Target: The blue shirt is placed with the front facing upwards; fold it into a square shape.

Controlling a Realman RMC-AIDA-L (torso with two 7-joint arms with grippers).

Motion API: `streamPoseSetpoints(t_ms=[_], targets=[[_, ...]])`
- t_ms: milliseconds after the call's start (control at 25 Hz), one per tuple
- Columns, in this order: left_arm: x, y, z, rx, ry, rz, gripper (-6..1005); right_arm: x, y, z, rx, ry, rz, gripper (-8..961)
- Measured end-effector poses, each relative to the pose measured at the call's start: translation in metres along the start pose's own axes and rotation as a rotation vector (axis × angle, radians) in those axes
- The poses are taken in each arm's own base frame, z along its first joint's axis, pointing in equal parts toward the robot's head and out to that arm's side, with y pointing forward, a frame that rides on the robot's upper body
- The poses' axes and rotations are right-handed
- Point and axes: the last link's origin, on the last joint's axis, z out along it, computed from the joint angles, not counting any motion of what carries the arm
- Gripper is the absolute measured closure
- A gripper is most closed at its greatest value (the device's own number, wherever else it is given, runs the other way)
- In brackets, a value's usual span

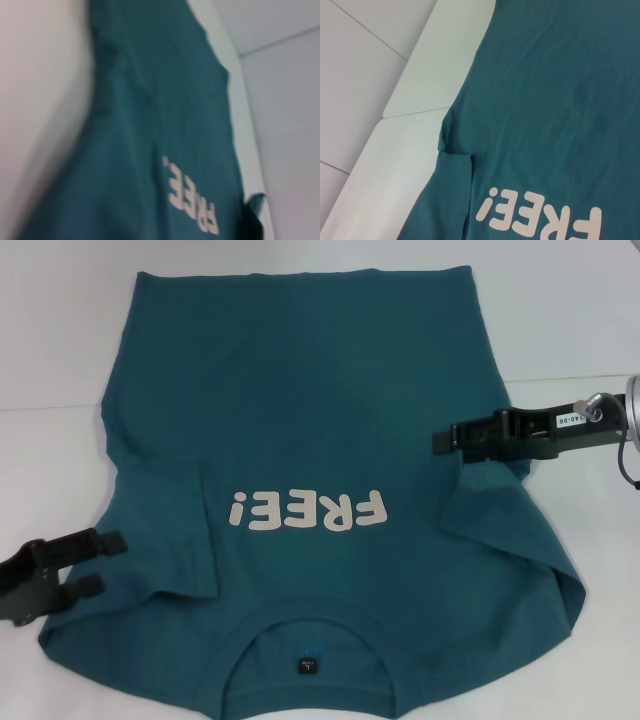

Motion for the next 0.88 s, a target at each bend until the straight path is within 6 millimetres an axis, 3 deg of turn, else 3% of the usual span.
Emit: streamPoseSetpoints(t_ms=[440, 880], targets=[[0.003, -0.032, -0.02, 0.149, 0.077, -0.062, 191, 0.005, -0.005, 0.003, 0.0, 0.017, 0.007, 296], [0.006, -0.042, -0.015, 0.2, 0.118, -0.045, 190, 0.005, -0.007, 0.003, 0.003, 0.011, 0.012, 297]])
